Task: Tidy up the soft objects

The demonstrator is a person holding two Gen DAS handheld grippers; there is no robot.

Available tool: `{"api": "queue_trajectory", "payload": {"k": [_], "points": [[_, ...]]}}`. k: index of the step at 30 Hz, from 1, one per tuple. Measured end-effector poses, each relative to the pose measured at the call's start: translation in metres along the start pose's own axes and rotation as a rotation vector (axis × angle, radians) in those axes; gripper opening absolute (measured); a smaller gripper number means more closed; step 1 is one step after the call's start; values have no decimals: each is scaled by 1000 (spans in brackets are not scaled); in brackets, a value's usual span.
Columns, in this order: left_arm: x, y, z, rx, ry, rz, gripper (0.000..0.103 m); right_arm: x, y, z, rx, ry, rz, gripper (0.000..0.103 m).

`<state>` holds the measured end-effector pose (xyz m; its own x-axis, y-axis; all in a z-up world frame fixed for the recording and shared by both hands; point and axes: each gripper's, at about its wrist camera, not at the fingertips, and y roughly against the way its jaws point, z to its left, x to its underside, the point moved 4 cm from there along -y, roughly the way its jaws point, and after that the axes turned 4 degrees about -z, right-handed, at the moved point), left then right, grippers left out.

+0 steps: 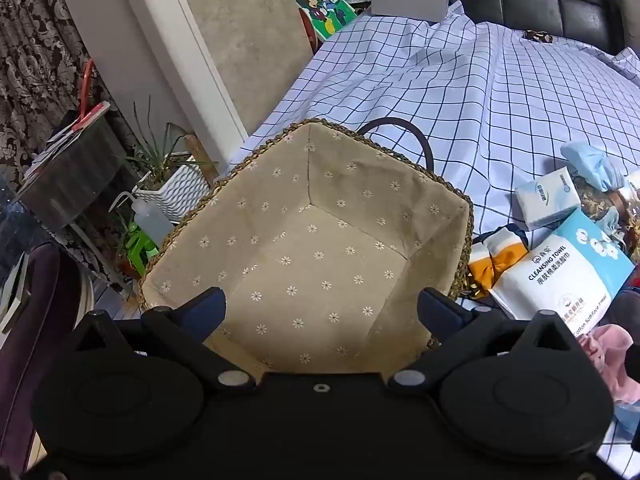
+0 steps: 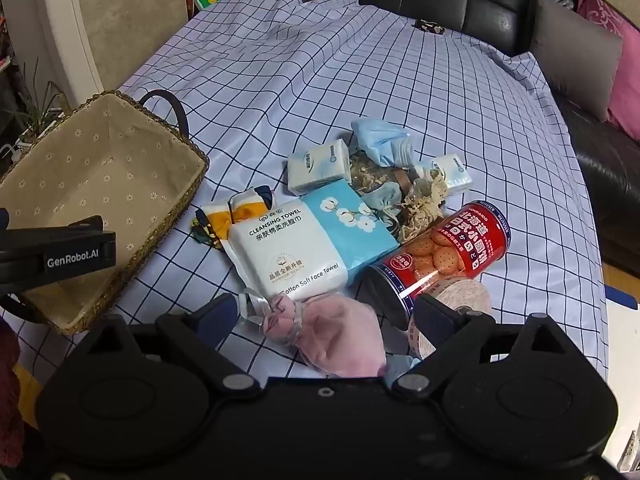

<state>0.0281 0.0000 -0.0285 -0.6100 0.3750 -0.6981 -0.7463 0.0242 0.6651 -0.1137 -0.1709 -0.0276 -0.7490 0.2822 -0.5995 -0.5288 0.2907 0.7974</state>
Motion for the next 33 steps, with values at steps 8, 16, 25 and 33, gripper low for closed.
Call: {"api": "queue_trajectory", "payload": {"k": [8, 16, 25, 33], "points": [[0, 0, -1, -5, 2, 1, 99, 0, 2, 0, 5, 9, -3, 95], [1, 0, 1, 3, 7, 5, 99, 4, -2, 0, 5, 9, 7, 95], [1, 1, 2, 5, 8, 6, 99, 4, 0, 2, 4, 12, 12, 95], [1, 1, 2, 5, 8, 7, 99, 5, -1, 3, 1, 13, 20, 95]]}}
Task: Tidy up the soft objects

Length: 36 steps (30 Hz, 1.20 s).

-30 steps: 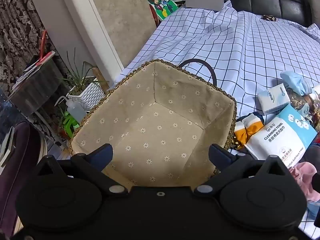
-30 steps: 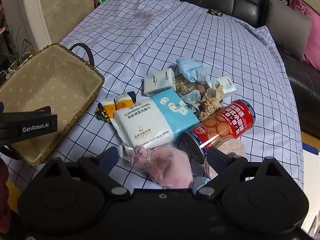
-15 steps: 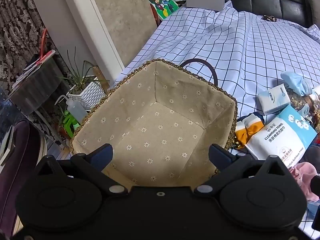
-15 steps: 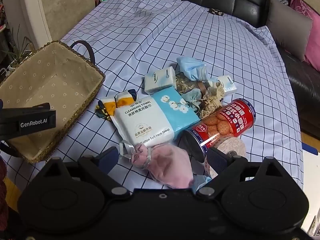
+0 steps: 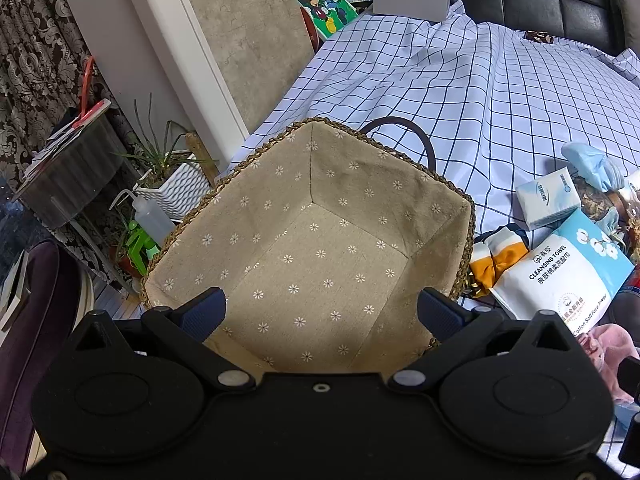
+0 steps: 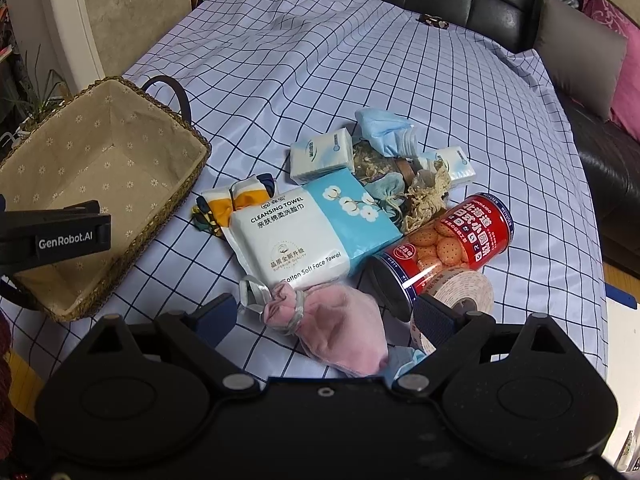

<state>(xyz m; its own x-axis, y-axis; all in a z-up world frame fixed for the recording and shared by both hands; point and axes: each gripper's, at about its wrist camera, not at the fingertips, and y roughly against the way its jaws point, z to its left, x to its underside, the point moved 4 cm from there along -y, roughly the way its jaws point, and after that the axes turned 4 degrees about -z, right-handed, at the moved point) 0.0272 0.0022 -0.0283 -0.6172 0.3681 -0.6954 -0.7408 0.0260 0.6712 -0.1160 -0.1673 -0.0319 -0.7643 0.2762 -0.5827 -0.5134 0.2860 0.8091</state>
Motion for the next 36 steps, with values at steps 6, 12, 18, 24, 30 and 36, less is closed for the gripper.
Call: {"api": "queue_trajectory", "payload": {"k": [6, 12, 18, 24, 30, 36], "points": [[-1, 1, 1, 4, 1, 1, 99, 0, -1, -1, 0, -3, 4, 95], [-1, 0, 1, 3, -1, 0, 99, 1, -3, -1, -2, 0, 8, 95], [-1, 0, 1, 2, 1, 1, 99, 1, -4, 0, -1, 1, 8, 95], [0, 0, 1, 1, 2, 2, 99, 2, -4, 0, -2, 1, 8, 95], [-1, 0, 1, 3, 2, 2, 99, 4, -6, 0, -2, 2, 14, 95], [0, 0, 1, 3, 2, 2, 99, 3, -6, 1, -3, 2, 24, 95]]}}
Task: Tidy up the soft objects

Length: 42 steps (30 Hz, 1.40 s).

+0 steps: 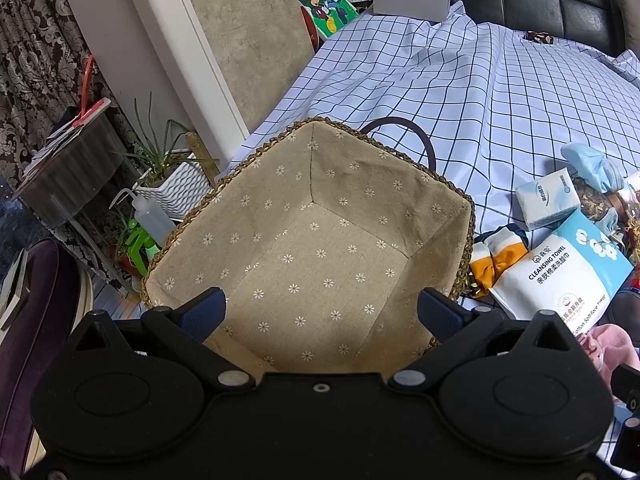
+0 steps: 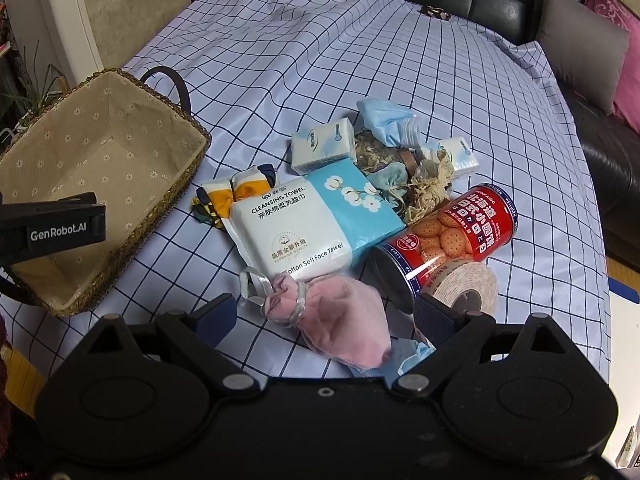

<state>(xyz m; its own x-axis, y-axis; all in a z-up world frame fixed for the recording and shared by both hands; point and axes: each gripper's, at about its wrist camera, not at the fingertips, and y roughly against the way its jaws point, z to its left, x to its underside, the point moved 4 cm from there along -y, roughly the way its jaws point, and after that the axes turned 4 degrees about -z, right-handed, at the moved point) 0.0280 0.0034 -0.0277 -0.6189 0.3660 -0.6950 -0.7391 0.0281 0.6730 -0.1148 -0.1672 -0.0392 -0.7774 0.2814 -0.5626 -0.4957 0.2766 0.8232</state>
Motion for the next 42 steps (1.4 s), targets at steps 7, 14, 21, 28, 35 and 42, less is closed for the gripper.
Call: {"api": "queue_trajectory", "payload": {"k": [7, 14, 21, 28, 35, 42], "points": [[0, 0, 0, 0, 0, 0, 99, 0, -1, -1, 1, -1, 5, 95], [0, 0, 0, 1, 1, 1, 99, 1, -2, -1, 2, -1, 10, 95], [1, 0, 0, 3, 2, 3, 99, 1, -3, 0, 1, -1, 16, 95], [1, 0, -1, 4, 4, 5, 99, 1, -4, 0, 1, -3, 19, 95], [-3, 6, 0, 36, 27, -28, 96, -1, -3, -4, 2, -9, 15, 95], [-8, 18, -15, 108, 15, -81, 95, -16, 8, -45, 31, -142, -31, 95]]}}
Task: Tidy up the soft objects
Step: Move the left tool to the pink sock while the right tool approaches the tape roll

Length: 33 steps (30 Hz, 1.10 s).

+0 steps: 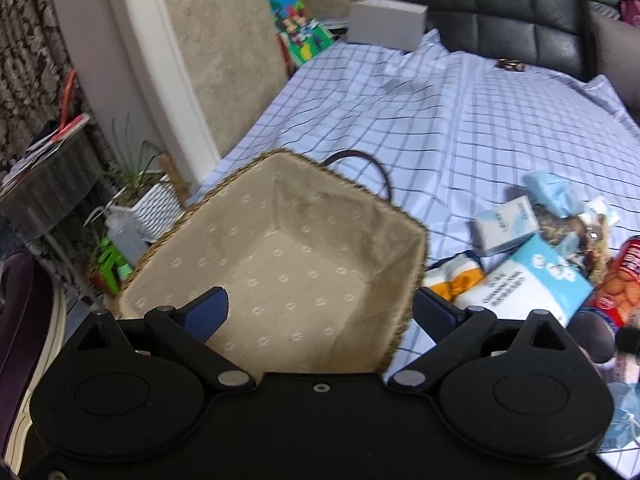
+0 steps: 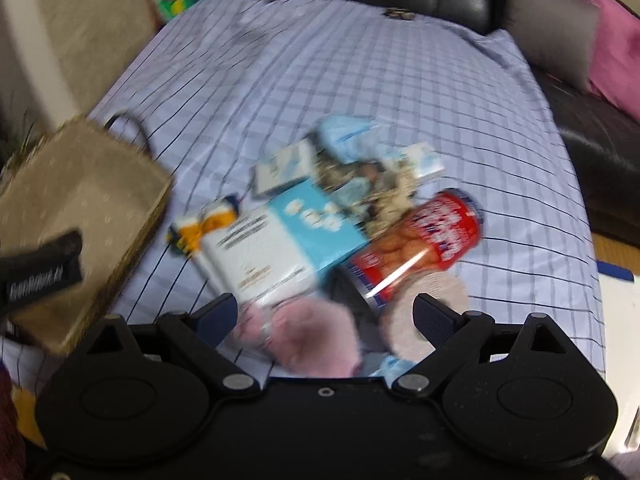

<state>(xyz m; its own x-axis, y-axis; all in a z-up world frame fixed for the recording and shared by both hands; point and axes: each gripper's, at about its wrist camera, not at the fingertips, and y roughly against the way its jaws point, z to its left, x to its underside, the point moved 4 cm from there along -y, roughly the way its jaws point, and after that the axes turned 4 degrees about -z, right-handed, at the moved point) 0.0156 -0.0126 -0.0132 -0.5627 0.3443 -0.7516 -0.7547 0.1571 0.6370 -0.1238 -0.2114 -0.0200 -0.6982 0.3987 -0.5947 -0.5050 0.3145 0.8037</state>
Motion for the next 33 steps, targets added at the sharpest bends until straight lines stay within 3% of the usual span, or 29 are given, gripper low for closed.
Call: {"api": "queue_trajectory", "payload": {"k": [5, 11, 15, 19, 26, 33], "points": [[3, 0, -18, 110, -16, 30, 95, -9, 0, -44, 60, -103, -13, 92], [17, -5, -47, 234, -78, 107, 92, 2, -17, -96, 117, -202, 38, 85], [27, -8, -67, 259, -137, 128, 92, 20, -32, -114, 152, -191, 93, 80], [35, -13, -83, 321, -154, 184, 92, 39, -41, -119, 108, -170, 147, 75], [41, -13, -103, 338, -205, 180, 92, 58, -47, -97, -36, -119, 202, 73], [45, -19, -111, 313, -252, 158, 92, 52, -48, -85, -51, -90, 197, 72]]}}
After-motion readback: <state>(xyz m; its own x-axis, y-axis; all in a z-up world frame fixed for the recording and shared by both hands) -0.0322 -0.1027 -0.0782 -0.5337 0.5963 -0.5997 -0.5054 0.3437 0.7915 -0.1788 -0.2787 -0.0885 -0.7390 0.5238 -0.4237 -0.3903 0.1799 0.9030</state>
